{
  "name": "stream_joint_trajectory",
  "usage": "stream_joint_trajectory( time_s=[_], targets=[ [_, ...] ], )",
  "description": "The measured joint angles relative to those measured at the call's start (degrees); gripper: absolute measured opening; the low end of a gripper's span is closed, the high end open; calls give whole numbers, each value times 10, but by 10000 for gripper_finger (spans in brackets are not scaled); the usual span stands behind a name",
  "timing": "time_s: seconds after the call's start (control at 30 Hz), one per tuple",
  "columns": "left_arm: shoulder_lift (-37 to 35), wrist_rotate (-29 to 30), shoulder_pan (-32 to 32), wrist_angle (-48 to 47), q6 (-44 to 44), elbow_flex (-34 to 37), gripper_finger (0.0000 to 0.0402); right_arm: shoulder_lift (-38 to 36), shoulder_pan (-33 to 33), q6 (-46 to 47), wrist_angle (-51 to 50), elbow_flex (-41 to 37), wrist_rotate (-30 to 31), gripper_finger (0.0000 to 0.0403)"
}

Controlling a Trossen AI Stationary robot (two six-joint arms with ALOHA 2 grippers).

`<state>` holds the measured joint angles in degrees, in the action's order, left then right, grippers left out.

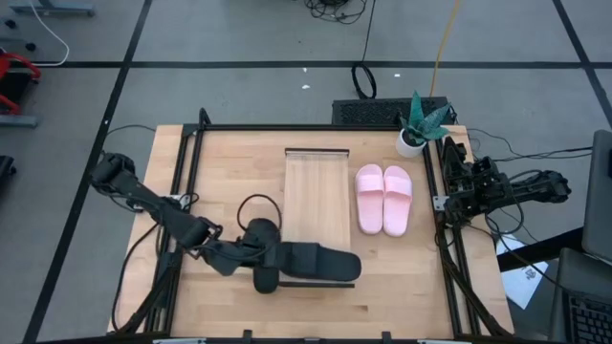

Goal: Pick and place slides into the shelf
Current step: Put the left black slides on the shelf

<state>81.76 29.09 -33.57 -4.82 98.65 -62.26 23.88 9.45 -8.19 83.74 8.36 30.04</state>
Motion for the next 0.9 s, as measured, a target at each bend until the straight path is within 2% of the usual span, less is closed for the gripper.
stream_joint_trajectory(
  time_s=[0.23, 0.47, 0.7, 0.9],
  targets=[
    [0, 1, -11, -31, 30, 0, 122, 0, 0, 0, 0, 0, 0, 178],
    [-15, 30, -11, -93, 23, 0, 122, 0, 0, -1, 0, 0, 0, 178],
    [-16, -4, 10, -178, 21, 0, 122, 0, 0, 0, 0, 0, 0, 178],
    [-29, -5, 22, -224, 22, -1, 122, 0, 0, 0, 0, 0, 0, 178]
  ],
)
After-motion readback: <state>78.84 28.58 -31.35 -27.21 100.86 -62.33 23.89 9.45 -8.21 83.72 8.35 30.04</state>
